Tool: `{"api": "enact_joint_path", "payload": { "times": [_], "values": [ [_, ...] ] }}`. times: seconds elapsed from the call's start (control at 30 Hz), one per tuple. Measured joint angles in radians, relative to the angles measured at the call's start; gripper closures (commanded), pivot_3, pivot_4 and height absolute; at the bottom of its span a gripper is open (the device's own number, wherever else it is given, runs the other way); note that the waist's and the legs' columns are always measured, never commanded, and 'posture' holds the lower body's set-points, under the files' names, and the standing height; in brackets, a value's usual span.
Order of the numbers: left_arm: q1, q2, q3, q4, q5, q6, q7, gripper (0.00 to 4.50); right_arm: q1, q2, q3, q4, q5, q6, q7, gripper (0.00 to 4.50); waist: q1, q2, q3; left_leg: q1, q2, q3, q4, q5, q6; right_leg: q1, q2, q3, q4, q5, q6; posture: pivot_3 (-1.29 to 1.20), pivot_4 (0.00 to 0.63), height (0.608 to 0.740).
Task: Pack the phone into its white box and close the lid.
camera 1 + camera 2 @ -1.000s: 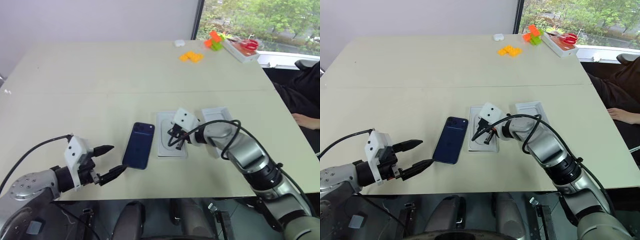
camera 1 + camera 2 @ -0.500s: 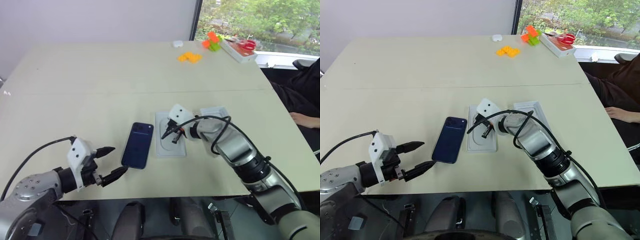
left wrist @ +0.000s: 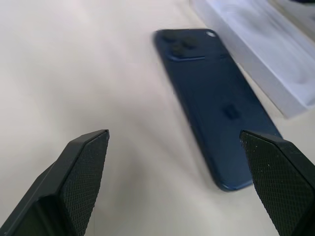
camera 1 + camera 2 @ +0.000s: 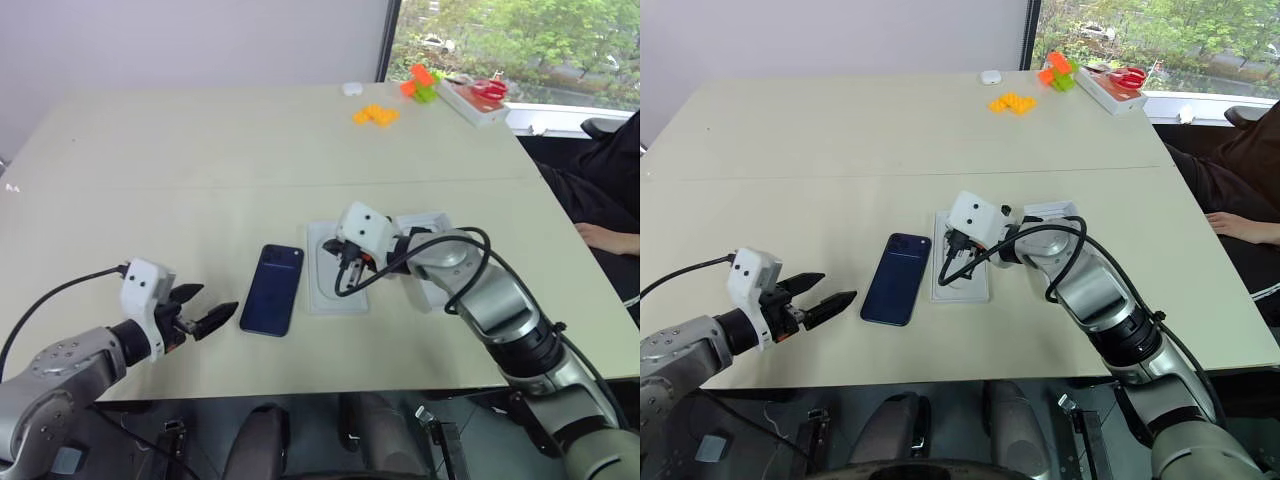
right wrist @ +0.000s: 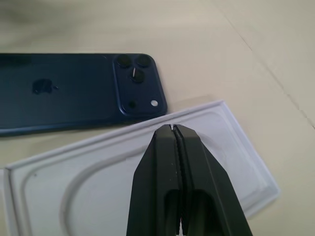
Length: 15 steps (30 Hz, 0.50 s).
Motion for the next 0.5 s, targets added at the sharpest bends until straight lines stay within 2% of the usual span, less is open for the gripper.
{"api": "enact_joint_path", "payload": {
  "times": [0.17, 0.5],
  "values": [
    [-0.024, -0.024, 0.030, 0.018, -0.019, 0.044, 0.044, 0.00, -0.065, 0.114, 0.082, -0.010, -0.004, 0.190, -0.053, 4.44, 0.002, 0.000, 0.000, -0.001, -0.001, -0.005, 0.000, 0.001, -0.002, 0.000, -0.001, -0.001, 0.000, 0.001, -0.001, 0.00, 0.150, 0.740],
    [-0.003, -0.043, 0.064, 0.015, -0.042, 0.065, 0.045, 0.00, -0.091, 0.085, 0.204, -0.014, -0.027, 0.295, -0.085, 4.44, 0.003, -0.001, -0.001, -0.002, -0.003, -0.006, 0.000, 0.002, -0.004, 0.000, -0.003, -0.001, 0.000, 0.000, -0.002, 0.00, 0.150, 0.740]
  ]
}}
